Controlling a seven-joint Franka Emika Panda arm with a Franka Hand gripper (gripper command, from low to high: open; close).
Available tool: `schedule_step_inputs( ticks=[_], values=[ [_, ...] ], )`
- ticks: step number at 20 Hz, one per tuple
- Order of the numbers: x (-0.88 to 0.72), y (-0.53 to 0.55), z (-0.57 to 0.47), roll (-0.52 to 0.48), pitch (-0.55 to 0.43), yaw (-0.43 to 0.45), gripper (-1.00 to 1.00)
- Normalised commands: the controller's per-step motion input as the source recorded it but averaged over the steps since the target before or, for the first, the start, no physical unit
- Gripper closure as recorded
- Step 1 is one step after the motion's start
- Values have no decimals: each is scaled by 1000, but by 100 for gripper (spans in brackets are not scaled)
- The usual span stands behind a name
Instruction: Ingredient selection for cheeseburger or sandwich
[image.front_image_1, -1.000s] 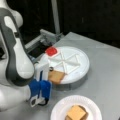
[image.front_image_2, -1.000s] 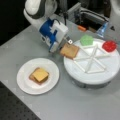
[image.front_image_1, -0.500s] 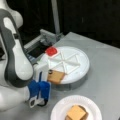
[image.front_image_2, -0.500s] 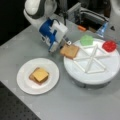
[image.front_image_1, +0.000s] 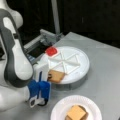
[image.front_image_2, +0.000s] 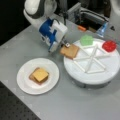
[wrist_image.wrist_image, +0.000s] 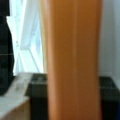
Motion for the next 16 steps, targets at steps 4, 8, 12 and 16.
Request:
schedule_step_inputs(
  ticks=[4, 8, 12, 16],
  values=[
    [271, -208, -49, 153, -6, 113, 100],
    [267, -246, 19, 136, 44, 139, 100],
    [311, -228, 78, 136, 91, 202, 100],
    [371, -153, 157, 124, 147, 254, 100]
  ],
)
